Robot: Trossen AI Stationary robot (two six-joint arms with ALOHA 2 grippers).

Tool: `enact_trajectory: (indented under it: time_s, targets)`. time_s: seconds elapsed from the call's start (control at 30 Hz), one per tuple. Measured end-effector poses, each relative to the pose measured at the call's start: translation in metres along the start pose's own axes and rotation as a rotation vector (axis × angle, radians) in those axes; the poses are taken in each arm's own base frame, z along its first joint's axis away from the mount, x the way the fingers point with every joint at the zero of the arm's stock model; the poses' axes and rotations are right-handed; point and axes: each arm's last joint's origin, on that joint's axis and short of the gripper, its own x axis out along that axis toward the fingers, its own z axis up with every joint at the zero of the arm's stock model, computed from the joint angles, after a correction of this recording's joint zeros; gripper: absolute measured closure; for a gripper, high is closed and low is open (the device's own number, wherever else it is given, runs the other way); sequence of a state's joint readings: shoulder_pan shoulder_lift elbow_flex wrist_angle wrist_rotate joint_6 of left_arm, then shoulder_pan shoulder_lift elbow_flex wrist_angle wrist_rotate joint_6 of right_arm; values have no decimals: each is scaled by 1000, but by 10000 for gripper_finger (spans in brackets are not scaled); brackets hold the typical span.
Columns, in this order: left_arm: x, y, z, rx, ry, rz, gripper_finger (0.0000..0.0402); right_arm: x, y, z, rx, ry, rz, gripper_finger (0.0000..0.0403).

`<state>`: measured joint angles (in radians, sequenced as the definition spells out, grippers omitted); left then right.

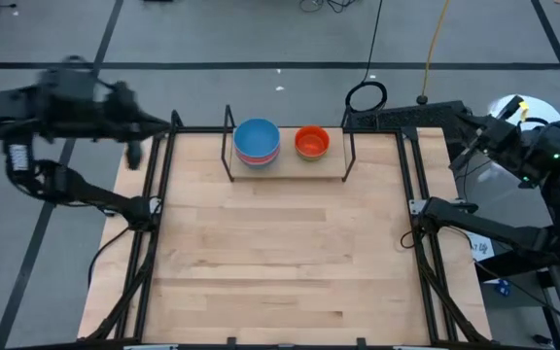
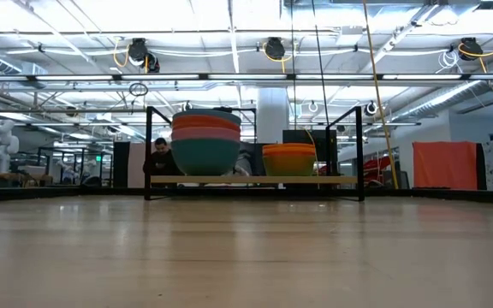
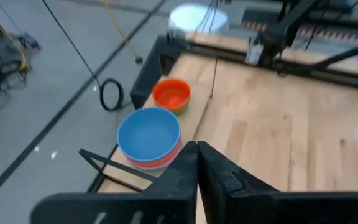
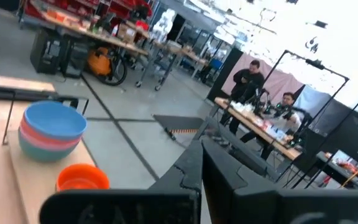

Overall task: Place and stack bowls onto a shelf
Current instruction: Return to Home Position

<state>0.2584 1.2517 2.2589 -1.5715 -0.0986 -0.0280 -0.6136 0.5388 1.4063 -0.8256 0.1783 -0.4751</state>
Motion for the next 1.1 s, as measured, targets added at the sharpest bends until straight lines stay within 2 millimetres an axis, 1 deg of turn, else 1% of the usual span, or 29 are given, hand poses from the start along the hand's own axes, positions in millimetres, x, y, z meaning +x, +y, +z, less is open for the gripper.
enact_trajectory:
  time_s: [0.13, 0.3, 0.43, 0.57, 0.67, 0.87, 1.1]
  targets:
    - [-38, 4, -18, -21, -94, -3, 386, 0, 2, -4, -9, 43, 21, 403]
    - [-84, 10, -45, -49, -216, -9, 395, -4, 5, -12, -8, 107, 53, 403]
    - [-119, 14, -72, -61, -315, -13, 395, -16, 5, -17, 32, 113, 52, 403]
    - [-146, 17, -96, -79, -395, -11, 379, -36, 4, -21, 65, 61, 28, 403]
    - [-163, 17, -114, -91, -451, 0, 375, -53, 2, -26, 108, 15, 6, 403]
    - [-185, 14, -150, -101, -518, 40, 378, -85, 2, -37, 170, -70, -30, 403]
    - [-203, 5, -196, -139, -591, 79, 378, -110, 4, -51, 221, -107, -44, 403]
